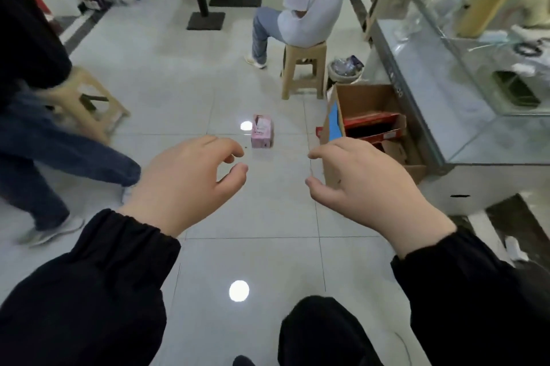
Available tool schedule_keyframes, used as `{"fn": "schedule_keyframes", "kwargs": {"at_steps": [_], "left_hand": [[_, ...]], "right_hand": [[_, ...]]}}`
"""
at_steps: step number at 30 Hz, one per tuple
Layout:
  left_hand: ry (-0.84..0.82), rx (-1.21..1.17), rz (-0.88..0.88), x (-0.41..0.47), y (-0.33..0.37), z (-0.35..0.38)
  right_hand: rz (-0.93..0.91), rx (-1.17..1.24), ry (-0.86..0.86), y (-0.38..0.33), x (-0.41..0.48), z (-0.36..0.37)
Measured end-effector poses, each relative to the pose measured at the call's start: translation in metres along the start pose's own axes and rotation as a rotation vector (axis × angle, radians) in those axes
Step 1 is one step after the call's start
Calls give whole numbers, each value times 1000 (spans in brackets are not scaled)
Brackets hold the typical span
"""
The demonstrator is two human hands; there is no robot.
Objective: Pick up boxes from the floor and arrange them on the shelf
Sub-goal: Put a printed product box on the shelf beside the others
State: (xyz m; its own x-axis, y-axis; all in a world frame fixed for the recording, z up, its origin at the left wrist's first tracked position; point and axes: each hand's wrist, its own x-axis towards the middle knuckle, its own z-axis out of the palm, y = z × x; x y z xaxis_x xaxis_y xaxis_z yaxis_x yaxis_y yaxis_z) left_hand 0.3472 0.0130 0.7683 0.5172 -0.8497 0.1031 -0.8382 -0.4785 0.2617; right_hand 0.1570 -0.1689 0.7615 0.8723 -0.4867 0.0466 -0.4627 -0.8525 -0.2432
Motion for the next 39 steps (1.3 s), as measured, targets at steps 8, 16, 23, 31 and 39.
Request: {"fn": "schedule_keyframes", "kwargs": {"at_steps": [8,16,23,31,39], "left_hand": [[-79,-68,38,137,-59,35],[-127,-84,-96,306,-117,83],[-201,-153,-172,438,-162,157],[-361,-272,-292,579,-249,265],[-457,-561,-659,691,-314,408]], "right_hand": [[104,51,-18,35,113,34],[35,161,-90,93,315,91],[61,217,-184,139,463,156],[210,262,-338,200,615,251],[430,446,-482,301,745,387]]}}
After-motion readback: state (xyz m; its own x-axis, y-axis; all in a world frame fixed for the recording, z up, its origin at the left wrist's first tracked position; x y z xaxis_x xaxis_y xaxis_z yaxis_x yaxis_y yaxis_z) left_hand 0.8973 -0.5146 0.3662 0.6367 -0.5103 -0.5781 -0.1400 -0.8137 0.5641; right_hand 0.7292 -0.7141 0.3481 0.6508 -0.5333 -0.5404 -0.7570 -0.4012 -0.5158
